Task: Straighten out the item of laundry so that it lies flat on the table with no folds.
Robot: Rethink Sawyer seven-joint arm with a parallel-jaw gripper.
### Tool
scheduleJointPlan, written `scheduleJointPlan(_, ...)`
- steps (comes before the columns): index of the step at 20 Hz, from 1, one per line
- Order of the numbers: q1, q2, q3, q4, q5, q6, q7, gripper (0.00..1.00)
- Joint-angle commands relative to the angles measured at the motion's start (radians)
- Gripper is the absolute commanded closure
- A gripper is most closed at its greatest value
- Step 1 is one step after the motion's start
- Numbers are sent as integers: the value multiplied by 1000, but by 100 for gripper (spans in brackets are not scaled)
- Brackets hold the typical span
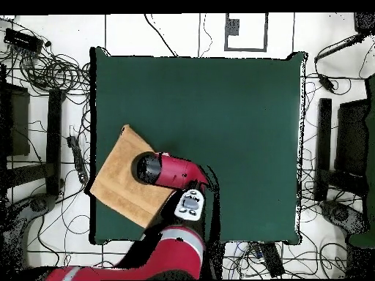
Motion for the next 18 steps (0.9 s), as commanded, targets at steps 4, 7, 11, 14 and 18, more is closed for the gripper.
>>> scheduleJointPlan(4,-180,-55,12,-31,-207,66,-190,100)
scheduleJointPlan(7,-229,-68,35,-44,-262,77,-205,100)
scheduleJointPlan(11,-279,-78,62,-60,-320,91,-212,100)
scheduleJointPlan(14,-307,-64,78,-87,-361,83,-206,100)
scheduleJointPlan(18,-343,-50,94,-122,-414,82,-211,100)
